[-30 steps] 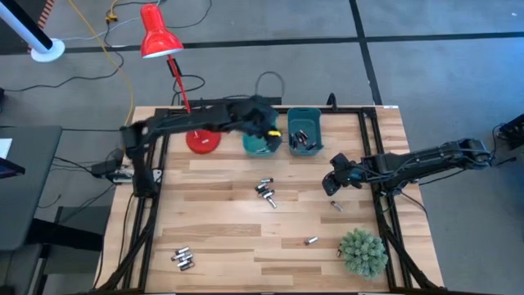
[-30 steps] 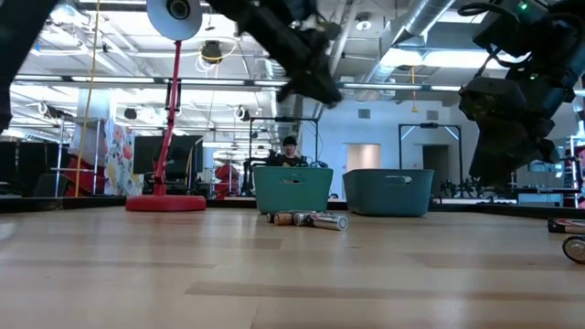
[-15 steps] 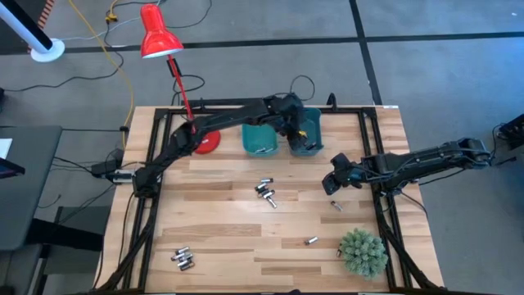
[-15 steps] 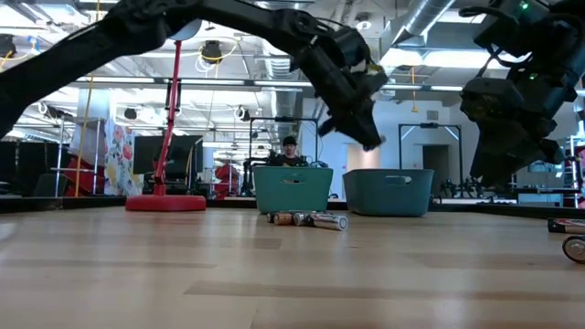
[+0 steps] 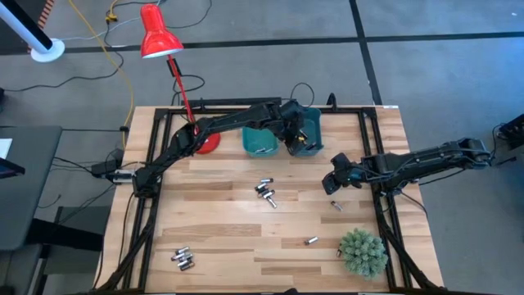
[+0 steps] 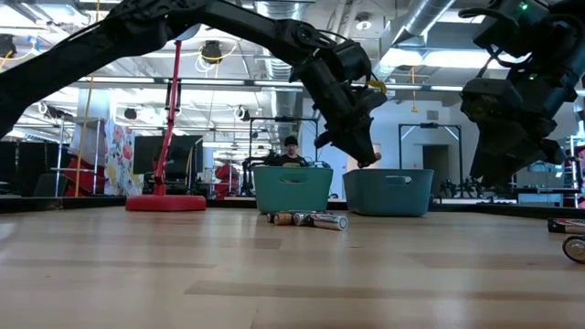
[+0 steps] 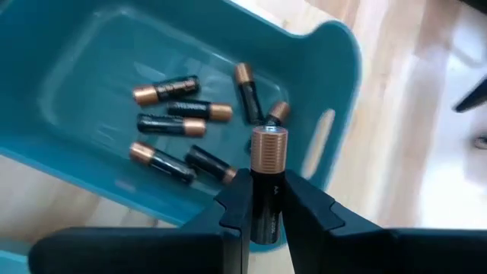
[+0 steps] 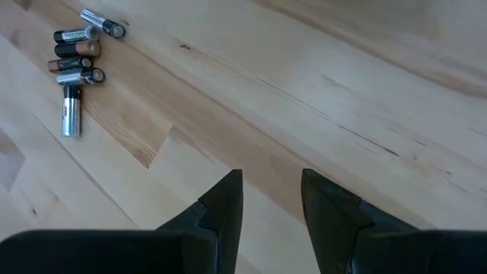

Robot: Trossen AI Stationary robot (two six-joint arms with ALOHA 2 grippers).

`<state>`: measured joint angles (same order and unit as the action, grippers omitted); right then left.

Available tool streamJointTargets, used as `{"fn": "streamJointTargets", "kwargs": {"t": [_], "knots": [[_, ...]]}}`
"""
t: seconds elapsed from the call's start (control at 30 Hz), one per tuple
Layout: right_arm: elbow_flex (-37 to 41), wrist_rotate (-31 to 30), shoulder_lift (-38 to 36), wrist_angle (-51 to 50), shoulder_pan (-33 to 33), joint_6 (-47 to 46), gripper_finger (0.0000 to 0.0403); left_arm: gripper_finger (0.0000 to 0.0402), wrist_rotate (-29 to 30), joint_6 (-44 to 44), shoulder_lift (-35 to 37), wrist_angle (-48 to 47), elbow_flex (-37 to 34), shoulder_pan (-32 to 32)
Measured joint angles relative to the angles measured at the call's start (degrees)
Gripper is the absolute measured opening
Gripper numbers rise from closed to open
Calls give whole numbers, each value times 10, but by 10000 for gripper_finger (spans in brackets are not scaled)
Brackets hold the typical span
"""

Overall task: Sort batteries
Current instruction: Put the black battery into the blue bin

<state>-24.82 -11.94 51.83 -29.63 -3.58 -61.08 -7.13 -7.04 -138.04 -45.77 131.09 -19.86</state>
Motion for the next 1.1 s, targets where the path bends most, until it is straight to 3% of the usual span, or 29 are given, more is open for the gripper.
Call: {"fn": "streamJointTargets", "kwargs": {"t": [1.1], "knots": [[0,-1,0,1,0,-4,150,55,42,-3,-26,19,-1,16]]}}
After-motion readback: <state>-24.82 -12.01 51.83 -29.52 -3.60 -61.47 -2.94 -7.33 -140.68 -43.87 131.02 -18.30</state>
